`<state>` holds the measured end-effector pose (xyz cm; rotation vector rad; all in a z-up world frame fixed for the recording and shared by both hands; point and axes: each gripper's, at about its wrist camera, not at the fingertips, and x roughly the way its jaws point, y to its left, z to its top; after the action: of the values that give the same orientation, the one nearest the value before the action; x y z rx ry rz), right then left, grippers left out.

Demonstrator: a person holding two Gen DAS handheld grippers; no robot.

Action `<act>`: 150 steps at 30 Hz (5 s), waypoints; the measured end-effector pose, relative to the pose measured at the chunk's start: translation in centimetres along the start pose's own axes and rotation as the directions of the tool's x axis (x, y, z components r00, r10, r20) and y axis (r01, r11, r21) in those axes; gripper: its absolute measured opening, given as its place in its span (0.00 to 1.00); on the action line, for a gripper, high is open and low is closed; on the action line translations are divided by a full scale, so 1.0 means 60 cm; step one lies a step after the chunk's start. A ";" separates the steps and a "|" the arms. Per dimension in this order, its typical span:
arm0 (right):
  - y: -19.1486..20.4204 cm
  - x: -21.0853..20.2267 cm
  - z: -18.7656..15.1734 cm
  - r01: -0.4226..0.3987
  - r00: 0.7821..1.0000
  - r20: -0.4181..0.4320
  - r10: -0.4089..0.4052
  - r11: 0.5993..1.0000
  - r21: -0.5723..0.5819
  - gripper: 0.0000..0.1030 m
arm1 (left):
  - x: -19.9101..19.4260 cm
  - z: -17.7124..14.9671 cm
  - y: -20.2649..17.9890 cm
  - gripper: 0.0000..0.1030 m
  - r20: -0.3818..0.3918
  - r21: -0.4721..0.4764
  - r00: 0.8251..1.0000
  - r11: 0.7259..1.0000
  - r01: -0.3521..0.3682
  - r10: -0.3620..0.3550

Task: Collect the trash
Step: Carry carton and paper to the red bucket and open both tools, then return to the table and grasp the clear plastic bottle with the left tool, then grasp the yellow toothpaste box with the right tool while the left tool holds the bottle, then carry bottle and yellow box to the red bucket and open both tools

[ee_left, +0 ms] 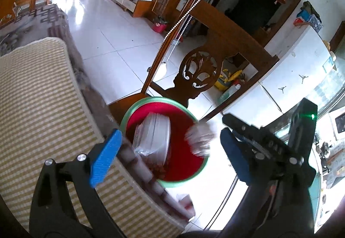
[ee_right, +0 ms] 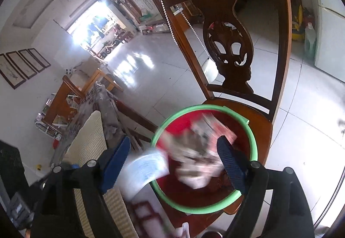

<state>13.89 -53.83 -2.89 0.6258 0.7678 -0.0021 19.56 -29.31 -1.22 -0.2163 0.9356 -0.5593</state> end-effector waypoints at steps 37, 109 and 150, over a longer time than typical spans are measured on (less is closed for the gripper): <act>0.338 0.079 -0.292 -0.245 0.940 -0.308 0.145 0.916 -0.317 0.82 | -0.460 -0.211 0.516 0.76 0.028 -0.427 0.770 0.705 -0.567 0.637; 0.546 0.147 -0.386 -0.388 0.833 -0.551 -0.050 0.656 -0.647 0.59 | -0.412 -0.365 0.460 0.85 -0.093 -0.490 0.855 0.724 -0.485 0.510; 0.437 0.073 -0.317 -0.356 0.894 -0.418 0.162 0.823 -0.443 0.27 | -0.426 -0.263 0.363 0.66 0.128 -0.405 0.851 0.810 -0.424 0.509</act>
<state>10.61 -21.30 -2.36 0.2125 0.9867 0.5784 2.73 3.79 -1.48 -0.3611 0.8176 0.1094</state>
